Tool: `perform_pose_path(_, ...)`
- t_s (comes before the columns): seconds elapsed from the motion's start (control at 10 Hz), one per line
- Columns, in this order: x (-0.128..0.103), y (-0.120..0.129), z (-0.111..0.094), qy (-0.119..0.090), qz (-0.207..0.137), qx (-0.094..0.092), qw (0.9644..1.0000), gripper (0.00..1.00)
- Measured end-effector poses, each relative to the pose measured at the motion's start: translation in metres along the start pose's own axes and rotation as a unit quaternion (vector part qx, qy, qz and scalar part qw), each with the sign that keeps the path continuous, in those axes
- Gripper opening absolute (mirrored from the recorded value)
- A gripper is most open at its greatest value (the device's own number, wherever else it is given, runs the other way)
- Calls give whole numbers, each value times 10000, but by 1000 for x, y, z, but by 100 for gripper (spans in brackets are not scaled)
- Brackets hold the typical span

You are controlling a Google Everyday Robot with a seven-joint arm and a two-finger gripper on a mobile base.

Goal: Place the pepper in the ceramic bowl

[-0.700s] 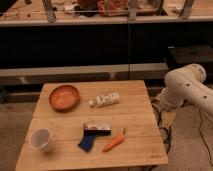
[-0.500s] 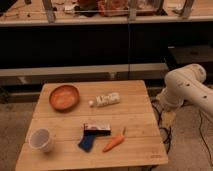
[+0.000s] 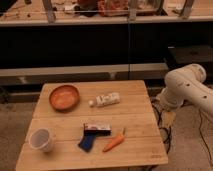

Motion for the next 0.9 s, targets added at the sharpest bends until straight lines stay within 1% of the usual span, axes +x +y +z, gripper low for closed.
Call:
perform_pose_path(0.7,0,0,0,0,0,0,10000,80)
perform_pose_path(0.8,-2,2,2,-8,-10,-9,10000,80)
perform_pose_path(0.9,-12,2,7,-3,-46,-8,10000,80)
